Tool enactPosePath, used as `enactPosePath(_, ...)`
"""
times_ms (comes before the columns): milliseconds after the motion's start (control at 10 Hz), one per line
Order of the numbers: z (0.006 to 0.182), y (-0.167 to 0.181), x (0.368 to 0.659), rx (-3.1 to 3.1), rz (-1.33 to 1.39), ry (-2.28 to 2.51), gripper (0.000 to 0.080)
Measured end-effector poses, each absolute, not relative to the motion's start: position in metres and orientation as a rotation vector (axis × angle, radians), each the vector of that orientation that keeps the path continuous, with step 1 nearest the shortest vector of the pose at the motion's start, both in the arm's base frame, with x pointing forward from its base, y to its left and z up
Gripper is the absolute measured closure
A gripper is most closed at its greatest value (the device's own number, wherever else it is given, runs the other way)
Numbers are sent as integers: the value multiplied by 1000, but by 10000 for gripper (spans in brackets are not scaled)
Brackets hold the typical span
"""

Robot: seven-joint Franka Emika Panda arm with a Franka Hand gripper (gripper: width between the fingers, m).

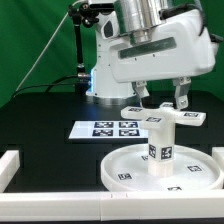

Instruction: Assemble round table

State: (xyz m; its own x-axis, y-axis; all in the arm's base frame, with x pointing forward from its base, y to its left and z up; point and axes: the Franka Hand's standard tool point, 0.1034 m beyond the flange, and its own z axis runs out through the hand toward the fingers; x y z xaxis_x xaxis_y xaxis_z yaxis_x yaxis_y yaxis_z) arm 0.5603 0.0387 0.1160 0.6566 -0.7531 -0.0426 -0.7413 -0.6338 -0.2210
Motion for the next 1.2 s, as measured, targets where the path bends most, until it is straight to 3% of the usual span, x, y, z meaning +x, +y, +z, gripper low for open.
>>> enactPosePath(300, 119, 41, 571, -2889, -148, 613, 151)
enactPosePath(800, 121, 45, 573, -2977, -176, 156, 151)
enactPosePath(1200, 120, 49, 568, -2955, -155, -685, 151)
